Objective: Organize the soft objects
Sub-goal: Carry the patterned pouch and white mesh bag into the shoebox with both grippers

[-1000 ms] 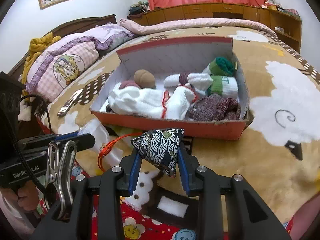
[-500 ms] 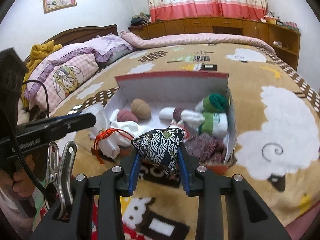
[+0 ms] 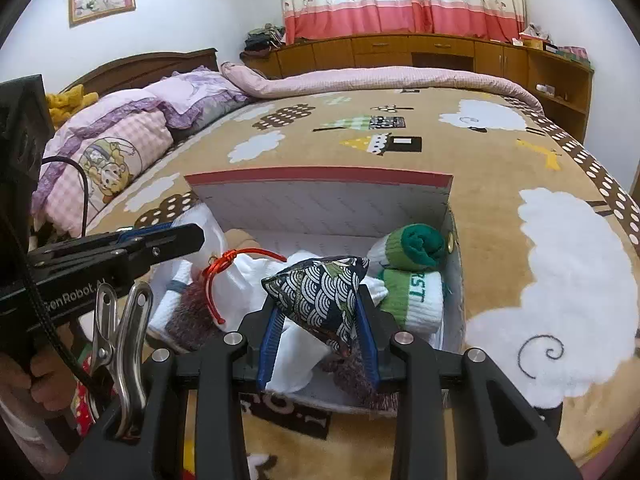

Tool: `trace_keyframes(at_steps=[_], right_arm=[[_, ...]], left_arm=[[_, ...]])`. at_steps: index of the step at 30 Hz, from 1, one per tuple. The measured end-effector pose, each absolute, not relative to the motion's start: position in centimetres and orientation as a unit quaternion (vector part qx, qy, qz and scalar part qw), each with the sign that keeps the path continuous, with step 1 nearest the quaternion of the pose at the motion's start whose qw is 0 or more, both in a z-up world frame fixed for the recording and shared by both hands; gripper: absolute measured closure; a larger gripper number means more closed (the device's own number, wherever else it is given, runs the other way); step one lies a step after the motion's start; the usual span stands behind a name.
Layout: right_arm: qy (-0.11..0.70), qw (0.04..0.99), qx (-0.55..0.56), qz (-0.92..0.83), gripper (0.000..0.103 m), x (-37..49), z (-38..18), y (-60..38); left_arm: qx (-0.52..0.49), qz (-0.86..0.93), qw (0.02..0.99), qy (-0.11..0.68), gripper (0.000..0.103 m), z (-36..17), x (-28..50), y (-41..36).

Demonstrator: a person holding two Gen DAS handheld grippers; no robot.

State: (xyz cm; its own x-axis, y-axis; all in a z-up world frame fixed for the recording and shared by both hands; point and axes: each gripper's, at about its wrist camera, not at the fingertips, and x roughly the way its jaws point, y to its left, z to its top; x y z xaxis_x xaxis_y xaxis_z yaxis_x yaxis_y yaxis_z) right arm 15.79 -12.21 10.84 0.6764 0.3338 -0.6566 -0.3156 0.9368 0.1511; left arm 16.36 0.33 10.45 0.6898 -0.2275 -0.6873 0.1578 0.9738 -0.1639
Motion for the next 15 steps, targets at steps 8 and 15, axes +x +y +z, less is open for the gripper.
trace_keyframes(at_steps=[8, 15], right_arm=[[0.356, 0.92, 0.015, 0.166, 0.056, 16.6, 10.5, -12.1], [0.343, 0.926, 0.01, 0.158, 0.046, 16.6, 11.1, -12.2]], left_arm=[[-0.049, -0.07, 0.915, 0.394, 0.046, 9.4, 17.5, 0.6], [-0.046, -0.059, 0.915, 0.397, 0.044, 9.3, 17.2, 0.8]])
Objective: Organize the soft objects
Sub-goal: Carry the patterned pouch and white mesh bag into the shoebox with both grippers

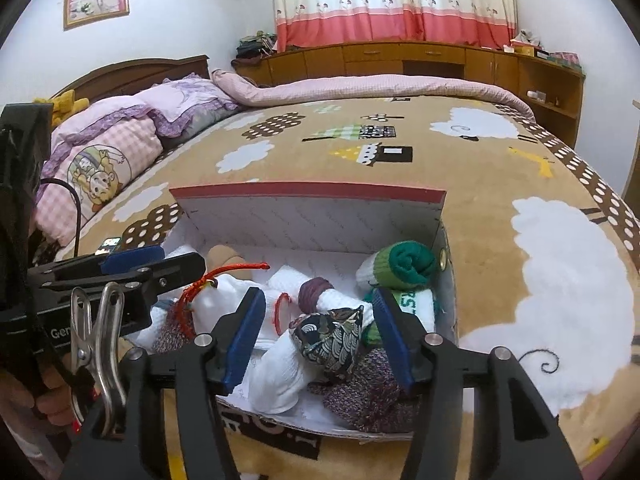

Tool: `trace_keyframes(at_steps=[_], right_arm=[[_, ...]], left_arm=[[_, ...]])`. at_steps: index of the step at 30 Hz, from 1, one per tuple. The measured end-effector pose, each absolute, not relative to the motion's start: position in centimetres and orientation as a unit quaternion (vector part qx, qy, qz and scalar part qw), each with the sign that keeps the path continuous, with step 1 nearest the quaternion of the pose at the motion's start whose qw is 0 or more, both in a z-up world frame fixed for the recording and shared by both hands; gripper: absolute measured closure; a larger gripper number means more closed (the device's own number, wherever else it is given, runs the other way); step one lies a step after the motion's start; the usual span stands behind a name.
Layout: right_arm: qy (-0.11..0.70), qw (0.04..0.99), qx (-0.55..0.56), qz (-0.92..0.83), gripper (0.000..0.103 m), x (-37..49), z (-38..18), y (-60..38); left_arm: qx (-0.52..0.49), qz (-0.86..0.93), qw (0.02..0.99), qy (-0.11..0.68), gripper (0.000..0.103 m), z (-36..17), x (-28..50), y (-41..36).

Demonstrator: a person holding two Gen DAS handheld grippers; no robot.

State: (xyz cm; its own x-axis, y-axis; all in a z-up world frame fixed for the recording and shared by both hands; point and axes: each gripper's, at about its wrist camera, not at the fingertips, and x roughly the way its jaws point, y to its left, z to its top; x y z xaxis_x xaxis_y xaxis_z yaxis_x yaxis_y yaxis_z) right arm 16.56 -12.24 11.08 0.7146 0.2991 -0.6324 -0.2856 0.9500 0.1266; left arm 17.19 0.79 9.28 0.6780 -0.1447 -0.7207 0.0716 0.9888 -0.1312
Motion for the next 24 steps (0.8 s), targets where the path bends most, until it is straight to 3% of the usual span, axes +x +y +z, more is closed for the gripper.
trace_keyframes(at_steps=[24], right_arm=[[0.341, 0.927, 0.014, 0.157, 0.046, 15.99, 11.5, -12.39]], left_arm=[[-0.036, -0.05, 0.917, 0.395, 0.043, 9.84, 16.31, 0.19]])
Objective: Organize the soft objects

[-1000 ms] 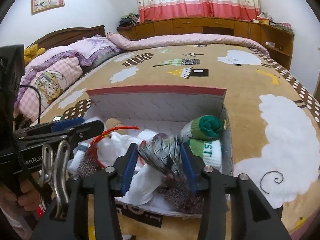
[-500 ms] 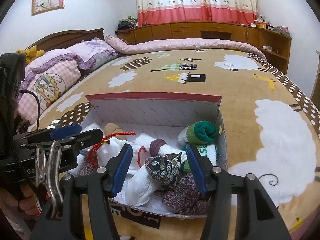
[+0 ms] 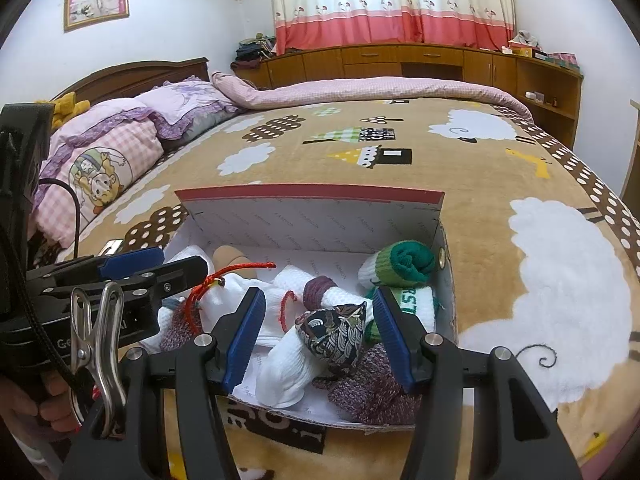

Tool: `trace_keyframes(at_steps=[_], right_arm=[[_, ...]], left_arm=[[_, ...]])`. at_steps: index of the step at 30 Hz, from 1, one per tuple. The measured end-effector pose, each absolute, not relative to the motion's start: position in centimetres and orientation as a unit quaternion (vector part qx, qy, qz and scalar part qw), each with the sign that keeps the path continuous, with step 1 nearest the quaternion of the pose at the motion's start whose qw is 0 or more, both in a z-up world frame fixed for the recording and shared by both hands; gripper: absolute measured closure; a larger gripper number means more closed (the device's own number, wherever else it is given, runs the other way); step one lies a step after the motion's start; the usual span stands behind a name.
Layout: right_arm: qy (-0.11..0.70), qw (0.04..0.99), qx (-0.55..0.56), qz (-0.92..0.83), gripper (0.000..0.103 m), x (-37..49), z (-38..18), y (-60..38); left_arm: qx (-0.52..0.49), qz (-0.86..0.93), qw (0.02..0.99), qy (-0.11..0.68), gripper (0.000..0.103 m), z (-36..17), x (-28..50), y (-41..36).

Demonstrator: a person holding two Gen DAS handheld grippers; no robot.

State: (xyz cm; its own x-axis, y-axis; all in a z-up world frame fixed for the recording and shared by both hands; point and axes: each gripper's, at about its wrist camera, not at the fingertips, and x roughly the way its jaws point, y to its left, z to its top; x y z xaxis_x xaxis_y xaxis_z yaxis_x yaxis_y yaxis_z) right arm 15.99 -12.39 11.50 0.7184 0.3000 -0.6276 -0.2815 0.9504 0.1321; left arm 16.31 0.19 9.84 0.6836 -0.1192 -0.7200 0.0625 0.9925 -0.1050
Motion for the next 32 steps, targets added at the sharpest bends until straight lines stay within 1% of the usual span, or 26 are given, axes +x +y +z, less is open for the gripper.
trace_keyframes(at_steps=[32], right_arm=[[0.34, 0.927, 0.012, 0.156, 0.046, 15.42, 11.44, -12.39]], left_arm=[[-0.031, -0.028, 0.916, 0.4, 0.043, 9.76, 15.51, 0.42]])
